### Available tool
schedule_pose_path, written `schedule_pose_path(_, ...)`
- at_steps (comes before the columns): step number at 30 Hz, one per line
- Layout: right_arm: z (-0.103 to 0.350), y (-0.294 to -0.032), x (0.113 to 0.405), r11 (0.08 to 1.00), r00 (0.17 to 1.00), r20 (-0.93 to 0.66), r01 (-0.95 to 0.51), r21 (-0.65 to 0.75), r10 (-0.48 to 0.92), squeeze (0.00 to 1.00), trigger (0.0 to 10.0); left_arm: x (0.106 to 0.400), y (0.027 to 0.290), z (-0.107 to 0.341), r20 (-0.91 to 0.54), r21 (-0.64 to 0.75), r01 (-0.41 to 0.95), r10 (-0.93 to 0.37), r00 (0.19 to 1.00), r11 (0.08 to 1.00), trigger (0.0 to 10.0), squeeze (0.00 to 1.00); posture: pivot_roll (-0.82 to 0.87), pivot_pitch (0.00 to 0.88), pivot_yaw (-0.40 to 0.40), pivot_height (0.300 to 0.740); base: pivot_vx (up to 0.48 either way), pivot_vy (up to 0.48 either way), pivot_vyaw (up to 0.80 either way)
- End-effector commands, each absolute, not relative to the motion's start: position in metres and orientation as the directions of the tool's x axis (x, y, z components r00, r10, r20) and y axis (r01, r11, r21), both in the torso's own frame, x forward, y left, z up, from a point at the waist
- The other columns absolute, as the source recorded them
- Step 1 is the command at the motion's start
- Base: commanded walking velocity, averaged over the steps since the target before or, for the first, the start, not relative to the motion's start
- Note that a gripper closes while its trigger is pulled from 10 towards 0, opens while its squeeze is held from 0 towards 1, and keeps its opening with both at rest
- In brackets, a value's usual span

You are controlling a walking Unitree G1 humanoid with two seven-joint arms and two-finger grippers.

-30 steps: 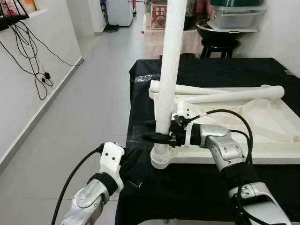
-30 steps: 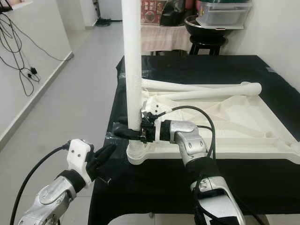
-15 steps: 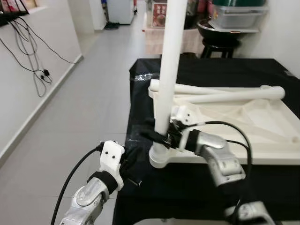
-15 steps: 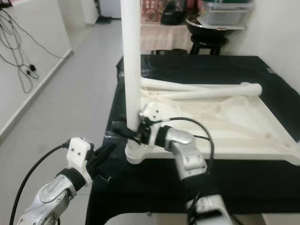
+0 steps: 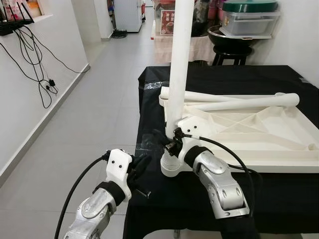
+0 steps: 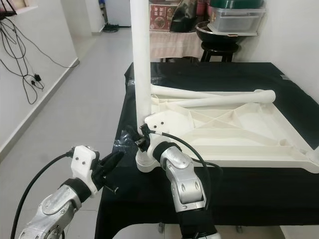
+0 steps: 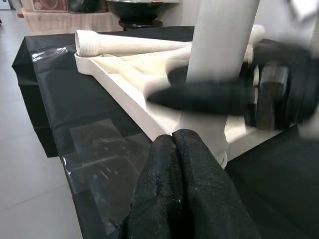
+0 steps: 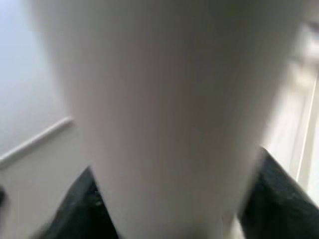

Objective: Building children table

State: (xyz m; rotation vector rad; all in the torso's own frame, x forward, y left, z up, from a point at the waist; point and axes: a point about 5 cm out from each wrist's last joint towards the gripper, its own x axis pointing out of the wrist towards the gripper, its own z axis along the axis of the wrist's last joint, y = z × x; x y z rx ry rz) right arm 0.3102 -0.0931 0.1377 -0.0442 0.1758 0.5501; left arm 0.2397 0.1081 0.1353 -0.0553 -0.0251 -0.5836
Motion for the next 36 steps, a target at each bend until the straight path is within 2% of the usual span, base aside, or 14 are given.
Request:
schedule_pose_path(1,0.146,-0.092,0.314,0.800,0.787,-0.142,-0.595,0.079,0.600,1.00,10.0,0.240,0.108,0.130,0.022,-0.049,0.544,-0.543,0.839,0.838,10.0,0.00,-0.02,0.035,-0.018,0.740,0.000,0.000,0.00)
schedule_pose_path(4,0.152,-0.091,0.315,0.762,0.754,-0.108,-0.640,0.103,0.648,1.00,10.0,0.240,0.108,0.130,0.021,-0.050,0.544,-0.544,0.839,0.838,10.0,0.00,-0.02,0.034,-0.018,0.740,0.000,0.000,0.00)
schedule_pose_path(6,0.159,-0.090,0.317,0.703,0.699,-0.074,-0.703,0.106,0.711,1.00,10.0,0.240,0.107,0.130,0.021,-0.051,0.546,-0.545,0.838,0.836,10.0,0.00,-0.02,0.034,-0.017,0.740,0.000,0.000,0.00)
schedule_pose_path(7,0.165,-0.091,0.319,0.638,0.636,-0.053,-0.765,0.092,0.770,0.75,10.0,0.240,0.107,0.130,0.021,-0.051,0.547,-0.547,0.837,0.835,10.0,0.00,-0.02,0.036,-0.019,0.740,0.000,0.000,0.00)
schedule_pose_path(8,0.171,-0.094,0.320,0.557,0.555,-0.049,-0.829,0.049,0.831,0.00,10.0,0.240,0.106,0.130,0.021,-0.052,0.548,-0.547,0.837,0.835,10.0,0.00,-0.01,0.037,-0.018,0.740,0.000,0.000,0.00)
schedule_pose_path(9,0.171,-0.094,0.320,0.557,0.555,-0.049,-0.829,0.049,0.831,0.00,10.0,0.240,0.106,0.130,0.021,-0.052,0.548,-0.547,0.837,0.835,10.0,0.00,-0.01,0.037,-0.018,0.740,0.000,0.000,0.00)
schedule_pose_path(11,0.175,-0.102,0.323,0.414,0.414,-0.081,-0.910,-0.013,0.907,0.00,10.0,0.240,0.106,0.130,0.022,-0.052,0.547,-0.547,0.837,0.835,10.0,0.00,-0.01,0.037,-0.020,0.740,0.000,0.000,0.00)
schedule_pose_path(12,0.175,-0.102,0.323,0.414,0.414,-0.081,-0.910,-0.013,0.907,0.00,10.0,0.240,0.106,0.130,0.022,-0.052,0.547,-0.547,0.837,0.835,10.0,0.00,-0.01,0.037,-0.020,0.740,0.000,0.000,0.00)
schedule_pose_path(19,0.181,-0.111,0.331,0.258,0.255,-0.091,-0.966,0.017,0.963,0.00,10.0,0.239,0.106,0.130,0.022,-0.052,0.546,-0.546,0.837,0.836,10.0,0.00,0.00,0.040,-0.019,0.740,0.000,0.000,0.00)
schedule_pose_path(20,0.182,-0.112,0.333,0.241,0.238,-0.092,-0.970,0.023,0.967,0.00,0.0,0.239,0.107,0.130,0.021,-0.052,0.547,-0.546,0.837,0.836,10.0,0.00,0.01,0.042,-0.021,0.740,0.000,0.000,0.00)
schedule_pose_path(30,0.178,-0.120,0.339,0.227,0.222,-0.104,-0.973,0.032,0.969,0.00,0.0,0.238,0.107,0.130,0.020,-0.053,0.545,-0.545,0.838,0.837,10.0,0.00,0.01,0.053,-0.018,0.740,0.000,0.000,0.00)
schedule_pose_path(34,0.174,-0.125,0.338,0.259,0.255,-0.107,-0.966,0.022,0.961,0.00,0.0,0.238,0.106,0.131,0.020,-0.053,0.545,-0.545,0.838,0.837,10.0,0.00,0.01,0.055,-0.019,0.740,0.000,0.000,0.00)
schedule_pose_path(35,0.170,-0.127,0.337,0.307,0.303,-0.117,-0.952,0.014,0.946,0.00,0.0,0.238,0.107,0.131,0.021,-0.054,0.545,-0.545,0.838,0.836,10.0,0.00,0.00,0.060,-0.020,0.740,0.000,0.000,0.00)
schedule_pose_path(36,0.170,-0.127,0.337,0.307,0.303,-0.117,-0.952,0.014,0.946,0.00,0.0,0.238,0.107,0.131,0.021,-0.054,0.545,-0.545,0.838,0.836,10.0,0.00,0.00,0.060,-0.020,0.740,0.000,0.000,0.00)
